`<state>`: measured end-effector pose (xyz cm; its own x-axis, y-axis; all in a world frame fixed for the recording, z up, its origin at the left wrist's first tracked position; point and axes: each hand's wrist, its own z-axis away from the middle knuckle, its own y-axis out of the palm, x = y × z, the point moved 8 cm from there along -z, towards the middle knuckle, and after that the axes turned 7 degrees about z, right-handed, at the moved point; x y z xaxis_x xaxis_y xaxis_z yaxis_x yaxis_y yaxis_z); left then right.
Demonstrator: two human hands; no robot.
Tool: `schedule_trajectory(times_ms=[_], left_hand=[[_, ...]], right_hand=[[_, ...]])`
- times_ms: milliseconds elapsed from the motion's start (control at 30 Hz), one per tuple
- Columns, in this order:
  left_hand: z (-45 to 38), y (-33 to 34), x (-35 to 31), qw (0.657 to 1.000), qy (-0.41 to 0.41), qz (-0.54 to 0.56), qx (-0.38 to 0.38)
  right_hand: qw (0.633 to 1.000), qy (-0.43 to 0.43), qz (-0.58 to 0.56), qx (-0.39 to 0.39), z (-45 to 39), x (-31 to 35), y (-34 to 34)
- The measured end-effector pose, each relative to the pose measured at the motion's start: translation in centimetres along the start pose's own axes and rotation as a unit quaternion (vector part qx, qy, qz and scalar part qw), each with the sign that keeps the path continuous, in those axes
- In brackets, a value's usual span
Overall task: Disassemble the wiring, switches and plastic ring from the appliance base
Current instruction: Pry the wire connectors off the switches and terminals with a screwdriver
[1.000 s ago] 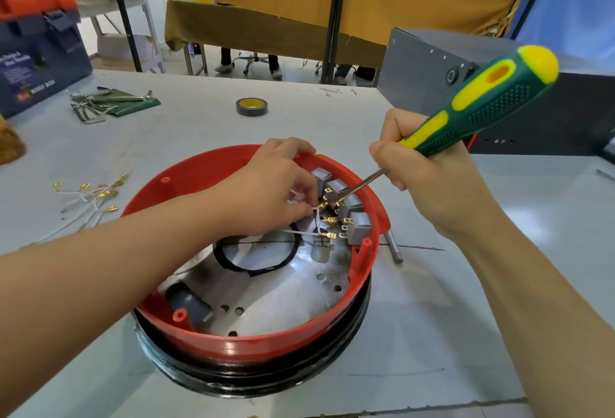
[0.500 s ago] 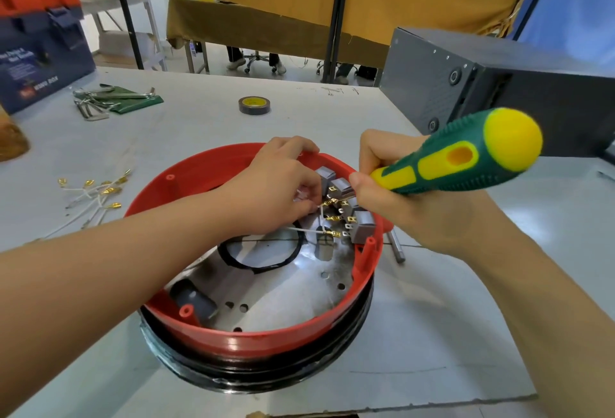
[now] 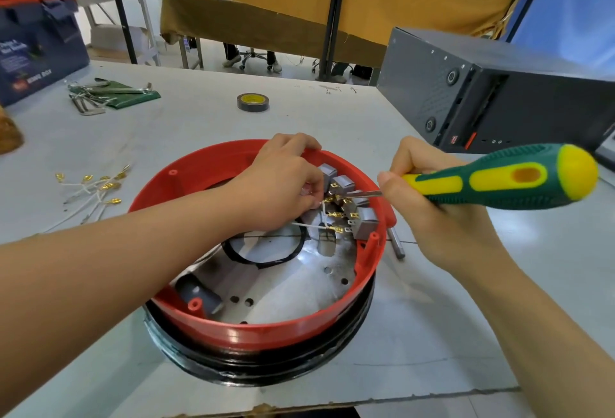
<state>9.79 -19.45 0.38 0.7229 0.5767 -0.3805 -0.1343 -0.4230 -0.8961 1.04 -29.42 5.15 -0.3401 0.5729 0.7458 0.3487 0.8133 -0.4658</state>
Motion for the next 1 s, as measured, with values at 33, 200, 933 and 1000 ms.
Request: schedule_trajectory(times_ms=[33, 200, 933, 1000], left_hand=[[0.0, 0.0, 0.0, 1.000, 0.001, 0.001, -0.001], [0.0, 0.0, 0.0, 1.000, 0.005, 0.004, -0.001], [0.2, 0.0, -0.1, 1.000, 0.016, -0.006, -0.007], [0.2, 0.0, -0.1, 1.000, 0.017, -0.009, -0.008]], right_hand=[[0.999, -0.020, -0.001, -0.026, 0.5, 0.5, -0.5], [0.998, -0.042, 0.031, -0.043, 0.4, -1.4, -1.0], [0.998, -0.039, -0.027, -0.028, -2.7, -2.4, -1.2], [0.998, -0.028, -0.041, -0.026, -2.9, -2.8, -1.2]])
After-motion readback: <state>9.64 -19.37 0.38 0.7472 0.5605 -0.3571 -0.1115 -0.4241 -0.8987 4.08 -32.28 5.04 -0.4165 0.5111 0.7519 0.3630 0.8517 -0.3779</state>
